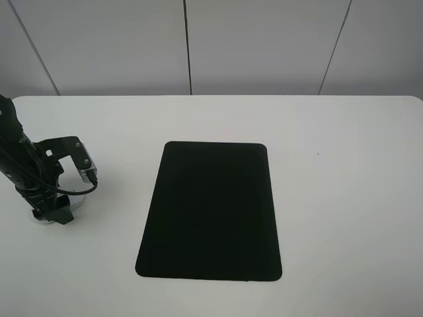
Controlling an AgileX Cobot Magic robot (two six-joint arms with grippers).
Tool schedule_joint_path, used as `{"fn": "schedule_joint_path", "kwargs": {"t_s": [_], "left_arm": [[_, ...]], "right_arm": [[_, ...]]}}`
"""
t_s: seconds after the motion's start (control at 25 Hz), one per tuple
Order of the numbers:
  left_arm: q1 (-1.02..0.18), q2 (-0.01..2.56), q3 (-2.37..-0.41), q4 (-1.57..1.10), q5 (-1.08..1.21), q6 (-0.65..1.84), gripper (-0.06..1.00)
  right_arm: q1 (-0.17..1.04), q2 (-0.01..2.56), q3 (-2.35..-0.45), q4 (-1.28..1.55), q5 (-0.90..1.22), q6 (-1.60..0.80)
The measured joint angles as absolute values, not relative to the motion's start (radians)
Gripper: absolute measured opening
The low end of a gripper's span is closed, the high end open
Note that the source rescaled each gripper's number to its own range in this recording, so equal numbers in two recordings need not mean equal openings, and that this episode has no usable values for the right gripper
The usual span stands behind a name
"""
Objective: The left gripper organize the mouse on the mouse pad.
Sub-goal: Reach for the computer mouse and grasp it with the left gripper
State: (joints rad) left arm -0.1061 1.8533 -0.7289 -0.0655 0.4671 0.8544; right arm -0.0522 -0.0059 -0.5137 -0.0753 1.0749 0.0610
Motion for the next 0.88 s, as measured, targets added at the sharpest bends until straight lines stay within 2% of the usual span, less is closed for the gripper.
{"fn": "schedule_joint_path", "kwargs": {"t_s": [0.04, 0.08, 0.12, 0.16, 0.88], "left_arm": [[-0.106, 1.854, -0.729, -0.068, 0.470, 0.854, 0.68], [-0.106, 1.854, -0.729, -0.069, 0.470, 0.854, 0.40], [-0.106, 1.855, -0.729, -0.071, 0.470, 0.853, 0.02], [-0.106, 1.855, -0.729, -0.071, 0.469, 0.851, 0.00], [-0.106, 1.855, -0.729, -0.070, 0.467, 0.841, 0.01]], "right_arm": [[-0.052, -0.006, -0.514, -0.075, 1.075, 0.061], [-0.052, -0.006, -0.514, -0.075, 1.075, 0.061], [-0.052, -0.006, -0.514, -0.075, 1.075, 0.061], [-0.052, -0.006, -0.514, -0.075, 1.075, 0.061], [-0.052, -0.006, -0.514, -0.075, 1.075, 0.061]]}}
